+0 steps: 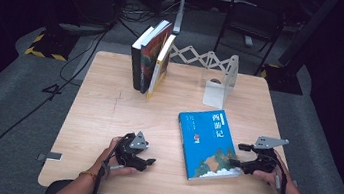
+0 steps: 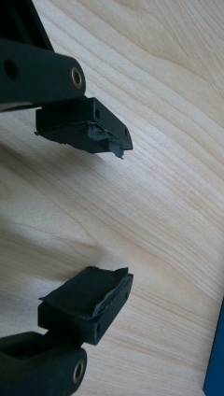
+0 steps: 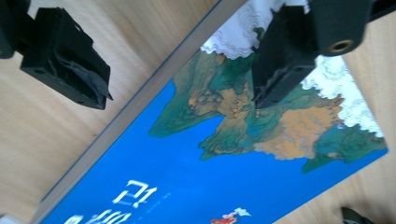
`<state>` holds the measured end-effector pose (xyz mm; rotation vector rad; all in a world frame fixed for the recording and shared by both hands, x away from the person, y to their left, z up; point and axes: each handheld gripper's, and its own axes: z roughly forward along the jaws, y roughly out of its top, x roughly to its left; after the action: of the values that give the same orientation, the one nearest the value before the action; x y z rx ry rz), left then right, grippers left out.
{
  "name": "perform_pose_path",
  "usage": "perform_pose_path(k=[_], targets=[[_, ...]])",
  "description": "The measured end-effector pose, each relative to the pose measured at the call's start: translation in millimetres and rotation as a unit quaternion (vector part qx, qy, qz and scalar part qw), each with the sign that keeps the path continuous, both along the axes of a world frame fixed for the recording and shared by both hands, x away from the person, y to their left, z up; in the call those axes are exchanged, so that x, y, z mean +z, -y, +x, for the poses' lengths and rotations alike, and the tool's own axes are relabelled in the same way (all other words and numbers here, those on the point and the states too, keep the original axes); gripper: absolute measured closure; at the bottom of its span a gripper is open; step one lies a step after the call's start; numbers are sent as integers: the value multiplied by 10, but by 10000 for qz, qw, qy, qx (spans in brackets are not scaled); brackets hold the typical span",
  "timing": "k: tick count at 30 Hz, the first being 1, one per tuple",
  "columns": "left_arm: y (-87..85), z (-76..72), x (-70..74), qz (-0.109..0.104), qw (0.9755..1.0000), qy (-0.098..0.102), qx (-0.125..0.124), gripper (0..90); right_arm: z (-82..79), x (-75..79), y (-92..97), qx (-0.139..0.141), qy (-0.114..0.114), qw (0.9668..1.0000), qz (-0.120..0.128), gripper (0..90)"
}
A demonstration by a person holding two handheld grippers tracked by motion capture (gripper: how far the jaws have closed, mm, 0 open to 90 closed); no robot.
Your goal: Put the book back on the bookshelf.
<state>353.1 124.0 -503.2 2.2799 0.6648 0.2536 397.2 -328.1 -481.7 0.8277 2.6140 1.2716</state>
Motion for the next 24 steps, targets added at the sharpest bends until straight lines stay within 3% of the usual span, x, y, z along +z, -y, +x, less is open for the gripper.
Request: perform_pose_path(k=[5,8,17,24], targets=[[33,45,-4,14,10000,-16,-30,253,5,-42,-72,224,-280,9993,121,164],[38,52,-3,22,10000,-27,-44,238,-12,-37,-132,241,-309,9992,29,124],[104,92,-5,24,10000,-35,1,222,-65,5,-260,95,-86,9996,-264,86],[216,283,-3,26,9999,-34,166,223,-127,40,-394,-123,114,9985,-517,57]])
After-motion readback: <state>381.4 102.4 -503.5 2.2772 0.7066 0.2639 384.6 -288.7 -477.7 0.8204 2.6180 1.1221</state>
